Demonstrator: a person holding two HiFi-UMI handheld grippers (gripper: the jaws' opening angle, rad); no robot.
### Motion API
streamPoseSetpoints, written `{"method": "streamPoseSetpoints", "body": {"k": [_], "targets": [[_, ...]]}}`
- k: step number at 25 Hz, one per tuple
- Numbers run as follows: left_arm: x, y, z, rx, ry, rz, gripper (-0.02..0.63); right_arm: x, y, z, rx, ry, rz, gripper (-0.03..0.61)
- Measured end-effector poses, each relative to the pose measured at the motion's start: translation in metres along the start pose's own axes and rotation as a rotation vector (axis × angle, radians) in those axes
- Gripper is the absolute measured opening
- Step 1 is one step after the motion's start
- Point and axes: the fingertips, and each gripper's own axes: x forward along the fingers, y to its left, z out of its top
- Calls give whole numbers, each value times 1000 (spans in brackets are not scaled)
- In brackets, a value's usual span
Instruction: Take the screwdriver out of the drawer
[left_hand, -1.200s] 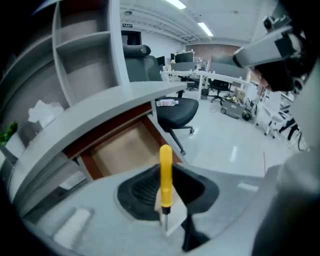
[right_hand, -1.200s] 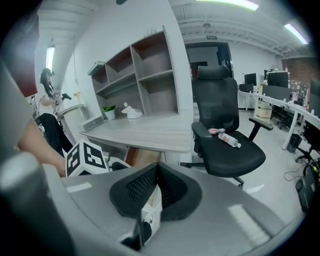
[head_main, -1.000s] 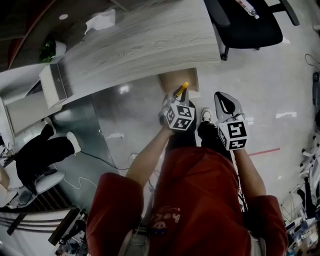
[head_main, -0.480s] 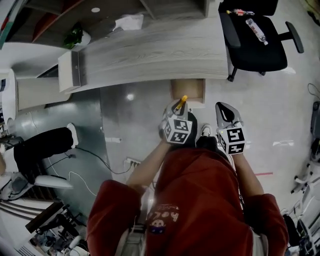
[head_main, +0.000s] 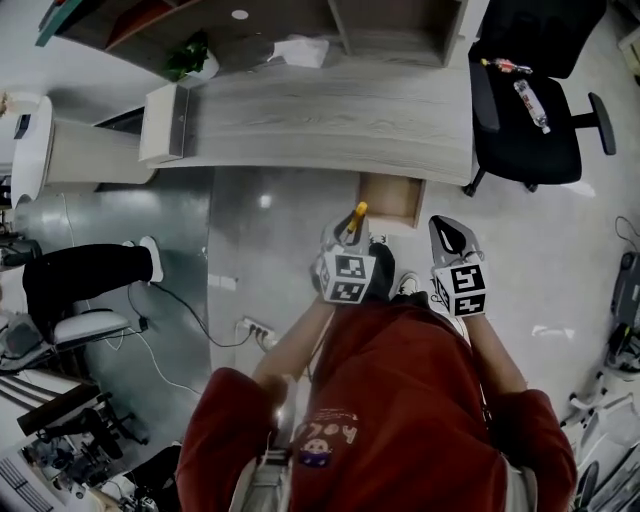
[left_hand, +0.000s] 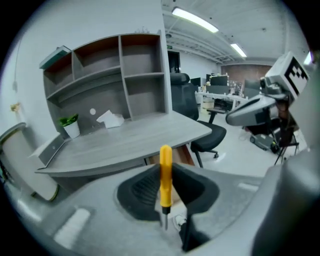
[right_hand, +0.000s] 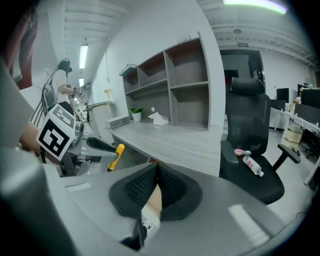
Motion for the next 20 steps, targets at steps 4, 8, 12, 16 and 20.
{"method": "streamPoseSetpoints", "body": {"k": [4,8,12,16,20], "targets": [[-12,12,11,-32,-29,33,69,3,1,11,-35,-6,13,0],[-23,19,27,-43,-65,65,69,4,0,23,-67,-21,24,0],[-31,28,38,-56,-106,96,69,7,-2,35,-84,-49,27,0],[-37,31,47,-70,-143,112,69,11,-3,42,-80,-64,36,0],[-41,30,53,-68,-163,118,69,13,-4,48,-75,-80,39,0]]}}
